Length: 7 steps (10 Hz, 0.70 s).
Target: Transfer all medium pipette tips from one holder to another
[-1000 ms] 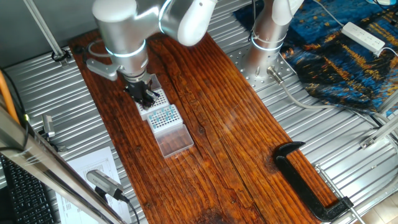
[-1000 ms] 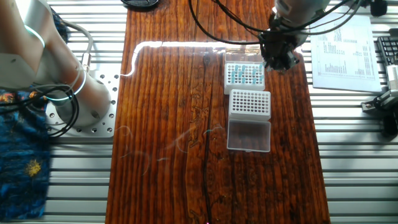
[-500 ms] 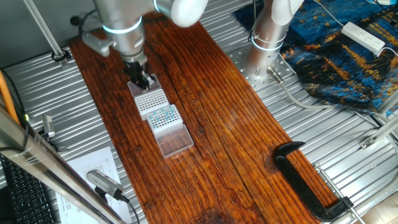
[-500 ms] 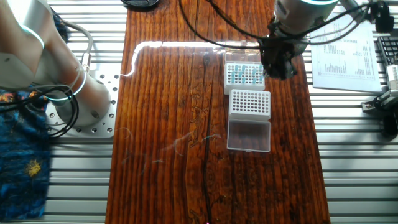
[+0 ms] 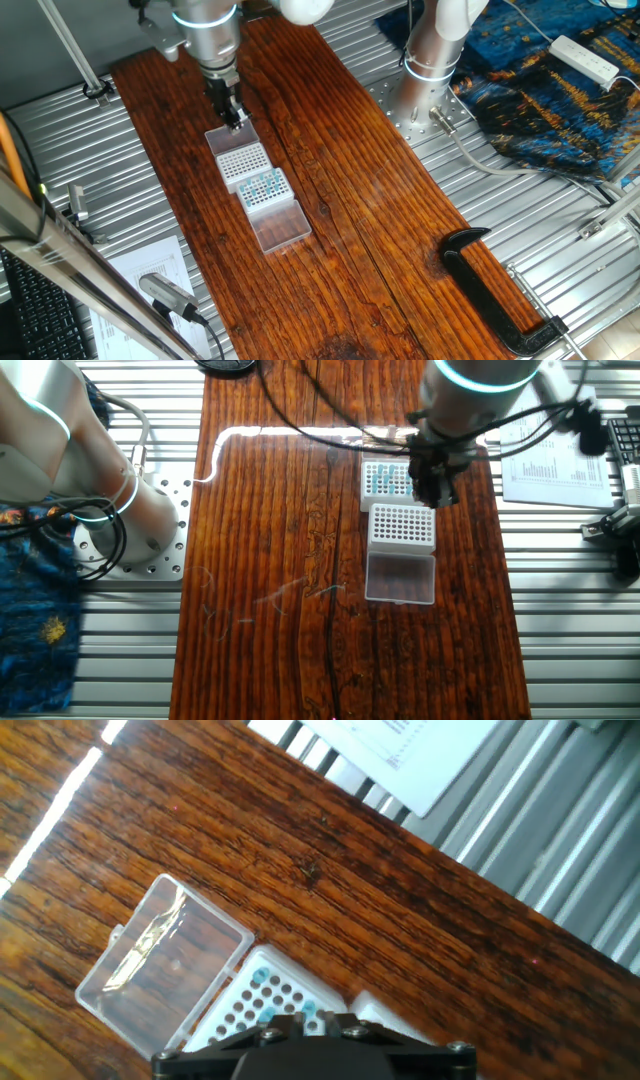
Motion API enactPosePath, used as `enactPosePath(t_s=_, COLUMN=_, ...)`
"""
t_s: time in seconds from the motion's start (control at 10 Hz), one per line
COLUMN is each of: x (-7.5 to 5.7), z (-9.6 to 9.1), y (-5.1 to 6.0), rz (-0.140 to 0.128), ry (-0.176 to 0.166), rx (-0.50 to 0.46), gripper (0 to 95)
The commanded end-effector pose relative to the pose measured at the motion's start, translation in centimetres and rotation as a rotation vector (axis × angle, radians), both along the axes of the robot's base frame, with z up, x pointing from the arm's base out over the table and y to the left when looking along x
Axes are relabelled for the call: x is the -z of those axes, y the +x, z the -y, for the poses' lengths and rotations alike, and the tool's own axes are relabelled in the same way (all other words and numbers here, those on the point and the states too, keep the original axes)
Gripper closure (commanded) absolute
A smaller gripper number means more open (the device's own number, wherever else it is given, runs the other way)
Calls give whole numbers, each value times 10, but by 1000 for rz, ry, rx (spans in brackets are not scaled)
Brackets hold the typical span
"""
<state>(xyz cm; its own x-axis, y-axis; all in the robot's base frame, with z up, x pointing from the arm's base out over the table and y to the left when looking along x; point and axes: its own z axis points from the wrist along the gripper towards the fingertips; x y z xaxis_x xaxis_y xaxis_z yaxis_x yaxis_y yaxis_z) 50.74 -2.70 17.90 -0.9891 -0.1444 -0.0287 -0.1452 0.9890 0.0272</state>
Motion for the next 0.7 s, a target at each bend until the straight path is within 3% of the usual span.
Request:
enactPosePath(t_s=0.1, x=-2, z=2, y=-2, rz=-23, ry=-11, rx=63, gripper=950)
enactPosePath(t_s=0.7, x=-3, z=3, y=-2, rz=-30, ry=-10, rx=37, gripper=950)
